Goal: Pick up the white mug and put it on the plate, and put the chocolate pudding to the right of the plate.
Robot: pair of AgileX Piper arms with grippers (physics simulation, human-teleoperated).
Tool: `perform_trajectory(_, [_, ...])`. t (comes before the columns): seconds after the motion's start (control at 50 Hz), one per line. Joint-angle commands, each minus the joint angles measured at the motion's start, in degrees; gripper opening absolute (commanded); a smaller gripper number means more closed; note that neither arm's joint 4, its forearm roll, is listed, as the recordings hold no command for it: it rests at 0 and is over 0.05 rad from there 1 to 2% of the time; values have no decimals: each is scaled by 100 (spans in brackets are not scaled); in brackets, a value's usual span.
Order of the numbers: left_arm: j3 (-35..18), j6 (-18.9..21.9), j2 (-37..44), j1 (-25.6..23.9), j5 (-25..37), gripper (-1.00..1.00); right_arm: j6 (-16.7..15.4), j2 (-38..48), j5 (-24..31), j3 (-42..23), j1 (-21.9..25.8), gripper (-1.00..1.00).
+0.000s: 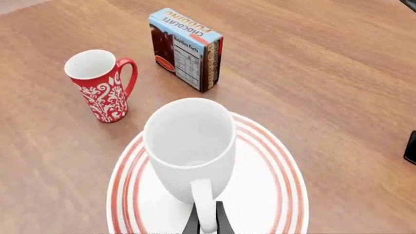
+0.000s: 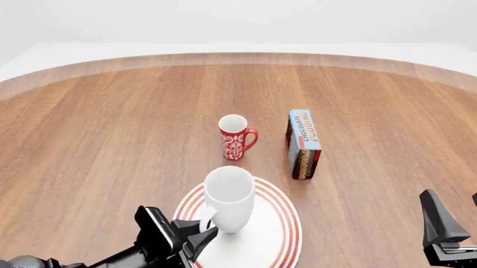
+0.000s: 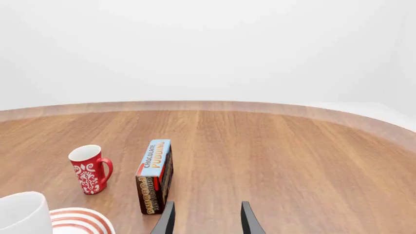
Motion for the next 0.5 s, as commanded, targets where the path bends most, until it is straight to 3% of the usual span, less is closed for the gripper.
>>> perform_trajectory(0.02, [-26,-5,140,8,-61,-100,2,0,-1,0,2,100])
perform_trajectory(0.38, [-34,-90,216,-22,-46,-100,2,0,-2,0,2,100])
perform_trajectory(0.4, [-34,-90,217,-22,-47,100,2,0,-2,0,2,100])
perform_trajectory(0.5, [-44,-114,252,-33,-40,100,-2,0,0,0,-1,100])
